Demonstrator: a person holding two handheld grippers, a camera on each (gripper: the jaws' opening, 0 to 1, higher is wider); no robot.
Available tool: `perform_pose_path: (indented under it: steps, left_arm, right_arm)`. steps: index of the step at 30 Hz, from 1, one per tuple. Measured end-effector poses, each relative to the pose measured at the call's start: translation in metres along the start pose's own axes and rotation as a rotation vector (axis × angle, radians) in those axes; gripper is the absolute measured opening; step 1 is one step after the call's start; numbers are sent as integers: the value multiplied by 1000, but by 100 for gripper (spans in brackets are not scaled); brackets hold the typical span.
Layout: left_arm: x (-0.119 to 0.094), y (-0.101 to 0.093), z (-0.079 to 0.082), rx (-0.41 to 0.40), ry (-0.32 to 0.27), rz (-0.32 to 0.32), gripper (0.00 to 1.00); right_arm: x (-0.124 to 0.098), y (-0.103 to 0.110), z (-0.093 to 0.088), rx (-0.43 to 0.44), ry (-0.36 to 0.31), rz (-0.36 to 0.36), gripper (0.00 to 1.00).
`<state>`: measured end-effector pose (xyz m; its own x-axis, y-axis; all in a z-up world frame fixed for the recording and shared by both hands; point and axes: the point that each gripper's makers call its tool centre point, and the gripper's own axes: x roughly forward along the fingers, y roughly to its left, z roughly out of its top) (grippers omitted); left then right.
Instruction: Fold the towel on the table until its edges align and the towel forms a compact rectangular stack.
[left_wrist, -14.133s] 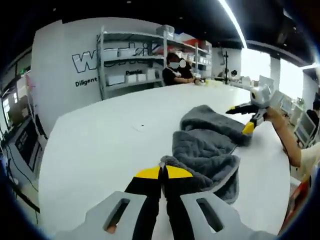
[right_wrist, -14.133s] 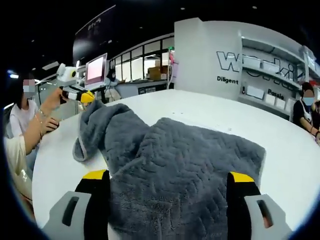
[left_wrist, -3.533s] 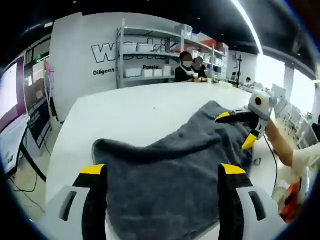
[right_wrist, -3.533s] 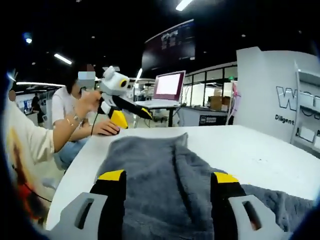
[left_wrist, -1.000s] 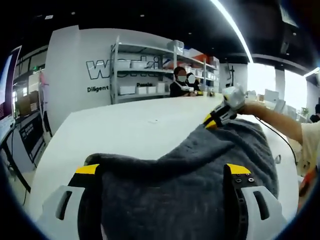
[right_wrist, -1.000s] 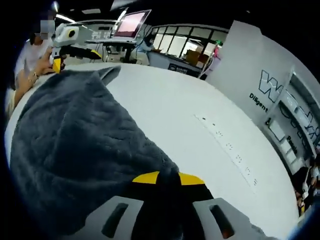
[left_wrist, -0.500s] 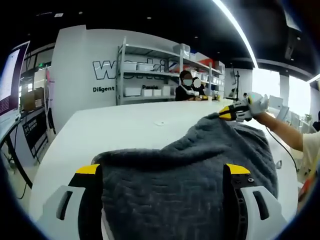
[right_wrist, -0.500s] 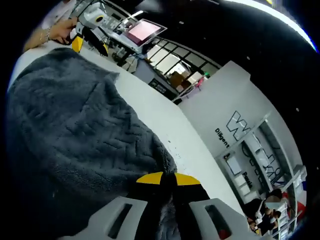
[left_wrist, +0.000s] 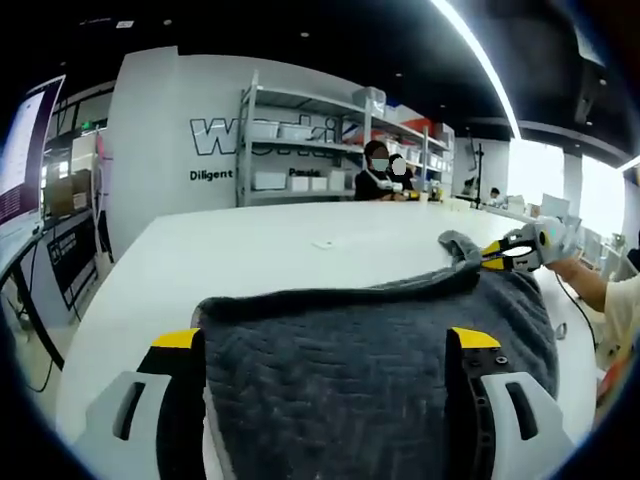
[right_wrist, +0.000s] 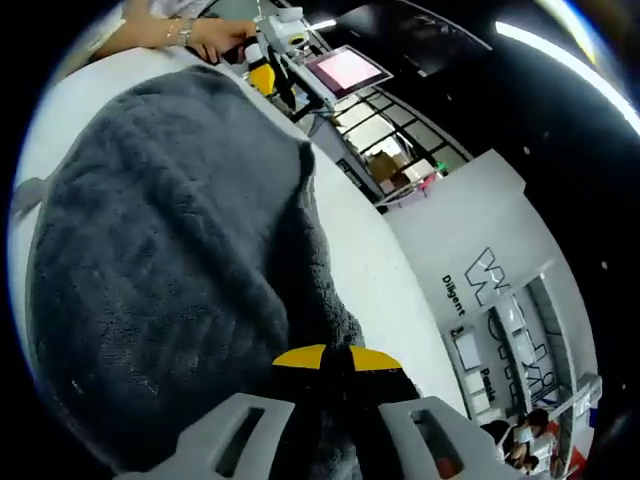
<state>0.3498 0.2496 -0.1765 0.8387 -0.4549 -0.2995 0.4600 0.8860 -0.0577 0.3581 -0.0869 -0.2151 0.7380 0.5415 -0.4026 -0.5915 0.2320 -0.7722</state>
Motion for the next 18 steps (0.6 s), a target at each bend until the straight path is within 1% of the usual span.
perform_pose_path:
  steps: [2,3,4,5,6,7,8,9,10,13,15,16,17,18]
  left_arm:
    - [1,0,-2,-2,8,-1,98]
    - [1,1,-2,-3,11,-1,98]
    - [1,1,-3,-5,12,-1,98]
    - [1,0,-3,-6,12,-2,98]
    - [2,-1,-4,-5,13,-3,98]
    - [2,-1,-4,-6,15,-3,98]
    - [2,-1,-4,-6,16,-3,98]
    - [2,-1,-4,-7,17,-3,98]
    - [2,-1,-4,-8,16,-3,98]
    - [2,-1,-4,-7,15,-4,98]
    - [1,-1,-4,-7,15,-4,98]
    - [1,-2,-4,-8,15,-5,98]
    - [1,-2,-4,-9,16,-5,98]
    - [1,-2,-4,-9,17,-5,98]
  right_arm:
    - [3,8,-3,56,13,47,4]
    - [2,9,-1,102,2,58,6]
    - [2,9,-1,127,2,68,8]
    - [-2,17,-1,171,6,106,11]
    - [-4,13,0,196,-3,100,12]
    - [-6,13,2,244,-16,127,14]
    - [-8,14,4,290,-32,154,20]
    - [-8,12,7,320,-53,158,22]
    - [-10,7,8,344,-70,157,24]
    - [-18,-10,9,381,-98,130,25]
    - [-25,-29,8,442,-130,96,27]
    - [-27,-40,7,485,-150,81,28]
    - [-31,-53,4,531,-166,57,27]
    - [-34,-74,-5,590,-173,11,27]
